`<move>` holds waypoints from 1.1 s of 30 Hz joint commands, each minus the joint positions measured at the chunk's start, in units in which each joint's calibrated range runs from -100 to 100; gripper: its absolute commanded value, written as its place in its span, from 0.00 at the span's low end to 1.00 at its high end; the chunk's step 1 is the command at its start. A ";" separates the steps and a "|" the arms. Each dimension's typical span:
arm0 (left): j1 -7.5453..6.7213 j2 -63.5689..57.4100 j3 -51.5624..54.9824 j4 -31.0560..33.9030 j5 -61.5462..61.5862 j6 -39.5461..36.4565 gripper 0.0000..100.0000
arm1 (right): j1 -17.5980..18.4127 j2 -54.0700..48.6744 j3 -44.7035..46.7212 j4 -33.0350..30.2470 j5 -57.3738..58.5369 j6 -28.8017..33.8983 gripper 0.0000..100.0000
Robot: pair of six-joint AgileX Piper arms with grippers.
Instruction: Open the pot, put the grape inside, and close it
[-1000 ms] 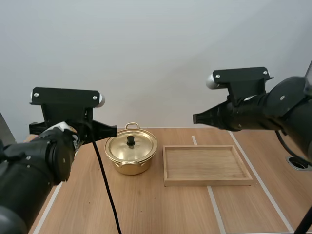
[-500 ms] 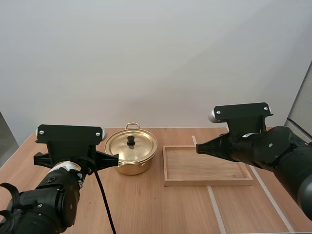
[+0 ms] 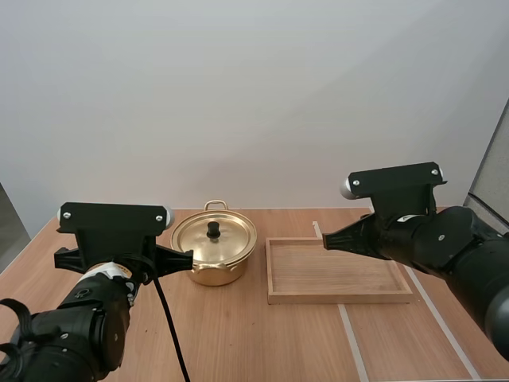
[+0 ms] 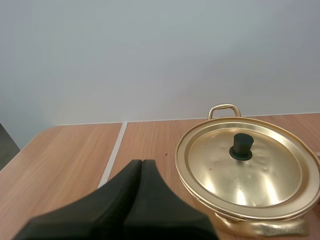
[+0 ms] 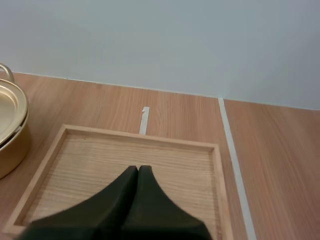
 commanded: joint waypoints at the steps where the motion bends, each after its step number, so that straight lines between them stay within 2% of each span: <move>1: 0.08 -0.30 0.21 -0.20 -1.96 -0.31 0.00 | -0.07 -0.57 0.16 0.36 -5.05 -2.77 0.00; 6: 0.08 -0.30 0.21 -0.20 -1.96 -0.31 0.00 | 2.32 -1.90 5.32 0.11 -16.13 -5.32 0.00; 8: 0.08 -0.42 0.19 -0.20 -1.96 -0.31 0.00 | 4.31 -5.03 9.58 -0.50 -22.73 -5.32 0.00; 11: 0.08 -0.43 0.19 -0.20 -1.96 -0.31 0.00 | 6.55 -10.36 14.36 -0.90 -26.13 -5.32 0.00; 13: 0.08 -0.43 0.19 -0.20 -1.96 -0.31 0.00 | 7.11 -13.12 16.38 -1.75 -26.35 -5.32 0.00; 18: 0.08 -0.43 0.19 -0.20 -1.96 -0.31 0.00 | 8.51 -20.86 20.34 -8.68 -24.09 -5.32 0.00; 26: 0.08 -0.43 0.19 -0.20 -1.96 -0.31 0.00 | 8.77 -34.12 25.47 -9.29 -21.83 -5.32 0.00; 33: 0.08 -6.69 0.19 -0.20 -1.96 -0.31 0.00 | 8.77 -37.38 25.47 -8.04 -21.83 -4.88 0.00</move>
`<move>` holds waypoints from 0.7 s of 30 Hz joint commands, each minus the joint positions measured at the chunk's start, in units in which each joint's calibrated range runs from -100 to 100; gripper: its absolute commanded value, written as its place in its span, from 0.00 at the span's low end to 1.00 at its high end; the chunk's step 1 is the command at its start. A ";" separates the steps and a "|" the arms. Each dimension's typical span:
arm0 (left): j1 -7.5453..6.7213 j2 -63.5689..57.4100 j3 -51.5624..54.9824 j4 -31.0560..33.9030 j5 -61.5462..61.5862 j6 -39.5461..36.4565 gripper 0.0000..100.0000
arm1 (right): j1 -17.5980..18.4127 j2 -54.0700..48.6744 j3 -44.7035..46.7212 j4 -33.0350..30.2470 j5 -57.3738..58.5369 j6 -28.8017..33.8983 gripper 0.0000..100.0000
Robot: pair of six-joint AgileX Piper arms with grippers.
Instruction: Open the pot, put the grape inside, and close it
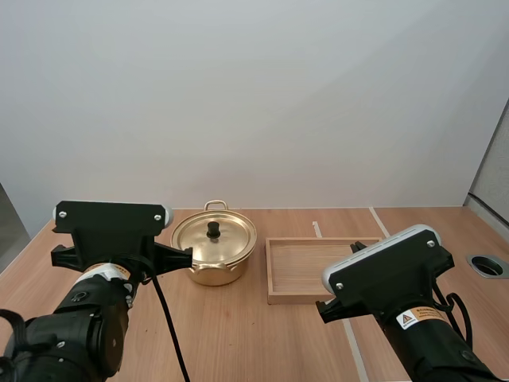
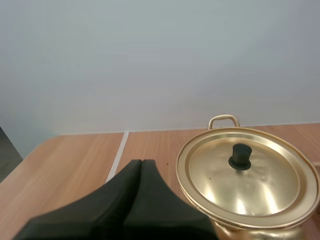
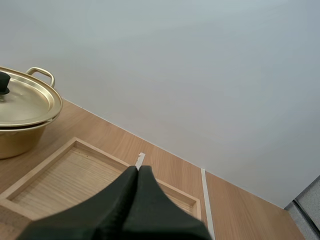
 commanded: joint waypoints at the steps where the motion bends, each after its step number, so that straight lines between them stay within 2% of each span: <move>1: 0.08 -3.86 0.19 -0.20 -1.81 -0.31 0.00 | 0.12 -0.52 0.14 0.55 0.04 0.75 0.00; 3: 0.08 -7.32 0.19 -0.31 -1.63 -1.57 0.00 | 0.12 -1.18 0.14 -5.74 3.36 7.94 0.00; 6: 0.08 -13.19 0.19 -0.31 -0.95 -2.35 0.00 | 0.19 -2.27 0.14 -19.51 7.74 27.48 0.00; 8: 0.08 -17.83 0.23 -0.31 0.98 -3.61 0.00 | 0.19 -2.59 0.14 -25.20 8.56 35.76 0.00; 9: 0.08 -20.13 0.23 -0.31 3.37 -4.20 0.00 | 0.19 -2.71 0.14 -25.96 8.56 37.87 0.00; 13: 0.08 -28.73 0.55 -0.31 21.67 -6.48 0.00 | 0.46 -3.88 0.14 -24.88 11.40 39.03 0.00; 15: 0.00 -29.74 1.66 -0.70 29.62 -7.45 0.00 | 0.73 -3.88 0.14 -24.14 16.54 39.03 0.00; 21: -0.16 -29.74 7.60 -1.64 28.06 -5.84 0.00 | 0.80 -3.88 0.14 -22.23 21.67 39.03 0.00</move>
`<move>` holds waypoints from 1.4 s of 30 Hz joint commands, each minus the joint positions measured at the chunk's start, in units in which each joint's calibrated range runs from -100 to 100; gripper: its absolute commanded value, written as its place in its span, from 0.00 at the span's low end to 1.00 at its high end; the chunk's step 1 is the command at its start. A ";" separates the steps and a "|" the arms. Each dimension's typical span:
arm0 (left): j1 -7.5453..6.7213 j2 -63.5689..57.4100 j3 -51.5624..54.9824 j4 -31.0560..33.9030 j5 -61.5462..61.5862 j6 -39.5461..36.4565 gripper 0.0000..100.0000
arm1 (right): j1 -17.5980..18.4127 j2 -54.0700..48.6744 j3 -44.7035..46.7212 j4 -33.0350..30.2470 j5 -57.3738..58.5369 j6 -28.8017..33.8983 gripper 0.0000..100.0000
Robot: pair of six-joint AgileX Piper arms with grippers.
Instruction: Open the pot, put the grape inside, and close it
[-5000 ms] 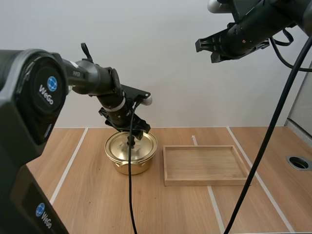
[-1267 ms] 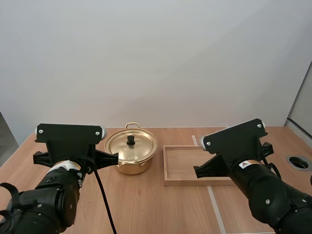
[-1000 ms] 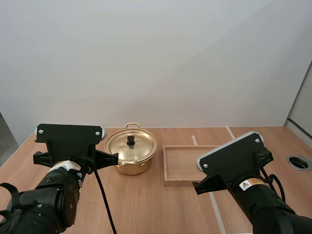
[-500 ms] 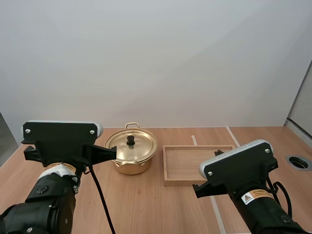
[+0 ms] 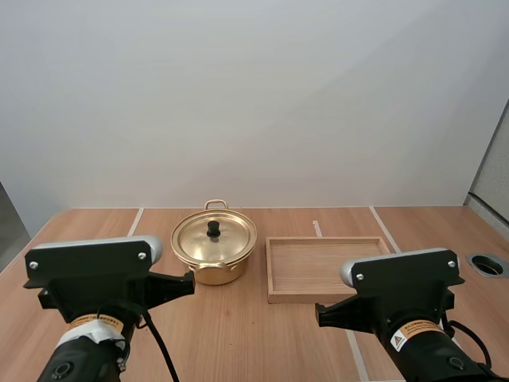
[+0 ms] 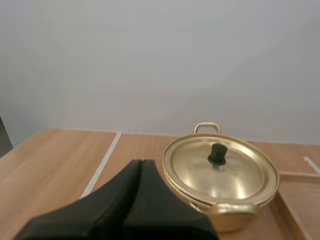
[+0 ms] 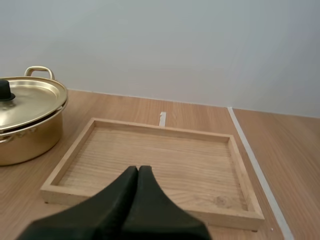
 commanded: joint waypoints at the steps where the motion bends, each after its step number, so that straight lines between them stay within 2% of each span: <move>1: -0.16 -0.41 2.51 -1.18 -2.72 0.80 0.00 | 0.12 -0.37 0.00 0.93 2.58 0.43 0.00; 2: -0.20 -0.41 2.51 -1.18 -4.52 1.25 0.00 | 0.12 -0.37 0.00 0.93 2.58 0.43 0.00; 7: -0.20 -0.41 2.51 -1.49 2.27 3.10 0.00 | 0.12 -0.37 0.00 1.17 2.80 0.43 0.00; 13: -0.20 -0.41 2.51 -2.46 3.20 8.79 0.00 | 0.12 -0.37 0.00 1.17 2.80 0.43 0.00; 42: -0.20 -0.41 2.51 -2.46 2.33 8.70 0.00 | 0.12 -0.37 0.00 1.17 2.77 0.43 0.00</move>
